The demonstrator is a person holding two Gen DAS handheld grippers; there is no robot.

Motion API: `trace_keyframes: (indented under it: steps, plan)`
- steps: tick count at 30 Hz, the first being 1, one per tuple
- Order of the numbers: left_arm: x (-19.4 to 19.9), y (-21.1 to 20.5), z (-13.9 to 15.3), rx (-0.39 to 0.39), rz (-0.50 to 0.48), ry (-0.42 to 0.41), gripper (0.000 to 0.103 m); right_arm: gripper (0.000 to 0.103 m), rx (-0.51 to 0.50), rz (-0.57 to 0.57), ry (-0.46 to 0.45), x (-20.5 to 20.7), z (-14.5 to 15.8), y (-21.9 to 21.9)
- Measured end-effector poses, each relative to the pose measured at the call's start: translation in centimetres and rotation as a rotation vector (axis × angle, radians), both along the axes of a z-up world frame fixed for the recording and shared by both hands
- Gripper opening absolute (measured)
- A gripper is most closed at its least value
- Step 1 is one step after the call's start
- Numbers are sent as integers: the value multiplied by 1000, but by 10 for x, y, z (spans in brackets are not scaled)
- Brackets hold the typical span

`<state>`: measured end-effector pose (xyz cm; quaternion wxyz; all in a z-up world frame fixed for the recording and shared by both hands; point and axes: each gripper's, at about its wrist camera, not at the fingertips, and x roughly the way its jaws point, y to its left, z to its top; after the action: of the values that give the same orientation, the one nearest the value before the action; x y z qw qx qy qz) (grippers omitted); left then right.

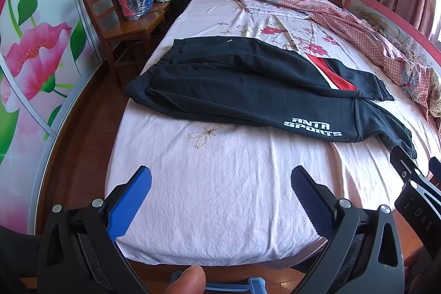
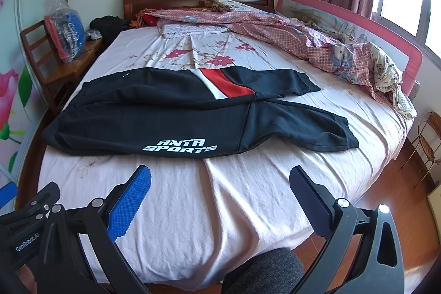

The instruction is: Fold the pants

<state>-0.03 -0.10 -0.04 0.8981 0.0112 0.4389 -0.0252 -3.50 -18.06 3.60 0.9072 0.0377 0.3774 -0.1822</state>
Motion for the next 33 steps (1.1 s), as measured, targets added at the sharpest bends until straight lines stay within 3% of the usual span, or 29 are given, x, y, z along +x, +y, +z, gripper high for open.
trace_keyframes:
  steps: [20, 25, 29, 33]
  plan:
    - [0, -2, -3, 5, -3, 2, 101, 100, 0, -7, 5, -1, -2, -2]
    - [14, -1, -12, -42, -49, 22, 101, 100, 34, -17, 22, 5, -7, -22]
    - [40, 6, -24, -155, -110, 40, 101, 100, 194, -97, 15, 15, -16, -71]
    - [73, 11, -44, -174, -94, 64, 101, 100, 476, -169, 63, 37, -53, -126]
